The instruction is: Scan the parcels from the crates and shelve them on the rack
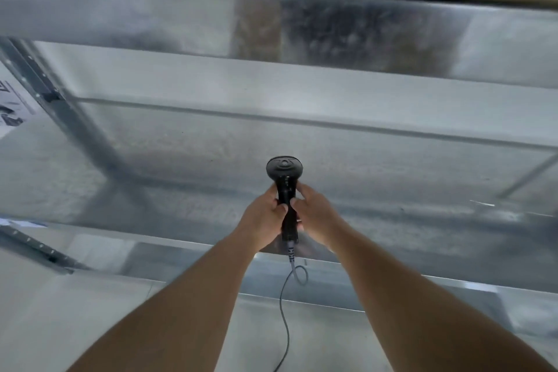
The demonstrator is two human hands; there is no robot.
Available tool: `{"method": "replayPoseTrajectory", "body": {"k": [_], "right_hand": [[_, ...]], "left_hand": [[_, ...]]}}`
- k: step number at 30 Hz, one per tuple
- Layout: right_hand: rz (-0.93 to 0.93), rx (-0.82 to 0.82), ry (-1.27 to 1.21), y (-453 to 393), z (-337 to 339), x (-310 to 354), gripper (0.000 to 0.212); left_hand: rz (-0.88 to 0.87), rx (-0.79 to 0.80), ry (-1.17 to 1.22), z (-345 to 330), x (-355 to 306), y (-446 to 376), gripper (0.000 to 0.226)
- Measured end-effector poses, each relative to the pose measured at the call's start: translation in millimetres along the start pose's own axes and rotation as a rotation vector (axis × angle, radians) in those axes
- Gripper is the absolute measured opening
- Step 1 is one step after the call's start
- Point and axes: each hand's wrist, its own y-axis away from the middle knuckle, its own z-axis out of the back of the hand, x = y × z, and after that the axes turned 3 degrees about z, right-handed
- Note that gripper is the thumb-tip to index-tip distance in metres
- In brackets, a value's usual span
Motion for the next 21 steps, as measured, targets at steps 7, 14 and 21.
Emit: {"method": "replayPoseTrajectory", "body": {"k": [7,14,21], "right_hand": [[-0.029,-0.028,0.028,-11,0,-5,0.026],[-0.05,0.013,0.217,1,-3,-2,0.034],[-0.017,0.0,0.202,9,2,4,0.039]], "left_hand": [[0.011,0.006,-0.01,-6,10,-17,0.044],[0.065,0.073,-0.238,-6,24,-14,0.05],[0.034,0.048,-0.2,-8,33,-25,0.058]]}}
